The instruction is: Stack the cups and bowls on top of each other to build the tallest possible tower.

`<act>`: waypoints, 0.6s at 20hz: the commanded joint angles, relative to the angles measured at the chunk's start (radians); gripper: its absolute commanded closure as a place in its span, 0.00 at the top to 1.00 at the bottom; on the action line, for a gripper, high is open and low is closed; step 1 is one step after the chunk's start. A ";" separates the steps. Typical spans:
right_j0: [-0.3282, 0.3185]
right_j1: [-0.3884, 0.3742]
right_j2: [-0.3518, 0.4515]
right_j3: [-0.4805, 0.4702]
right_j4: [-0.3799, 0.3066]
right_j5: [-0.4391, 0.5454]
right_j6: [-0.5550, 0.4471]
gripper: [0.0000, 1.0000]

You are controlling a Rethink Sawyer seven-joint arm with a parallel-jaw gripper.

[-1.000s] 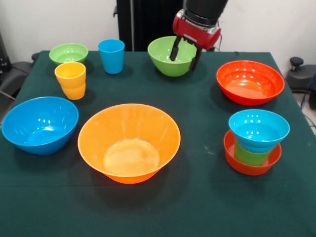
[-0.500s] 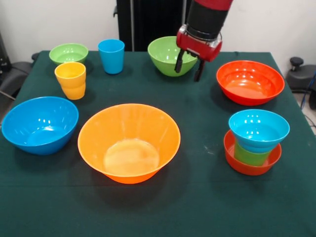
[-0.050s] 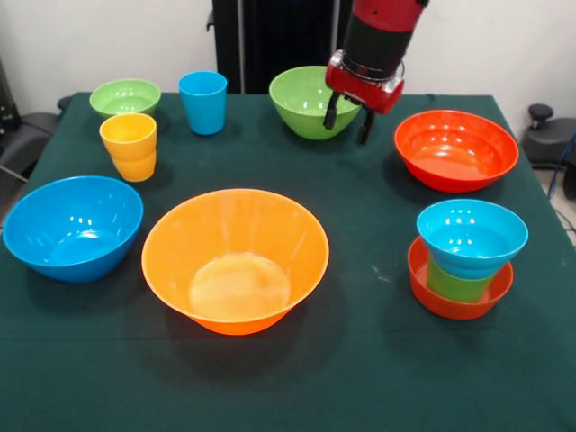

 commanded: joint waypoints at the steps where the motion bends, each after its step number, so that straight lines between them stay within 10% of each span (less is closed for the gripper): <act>1: 0.031 -0.061 0.079 0.061 0.021 0.118 0.045 1.00; 12: 0.105 -0.053 0.003 0.039 0.023 0.079 0.102 1.00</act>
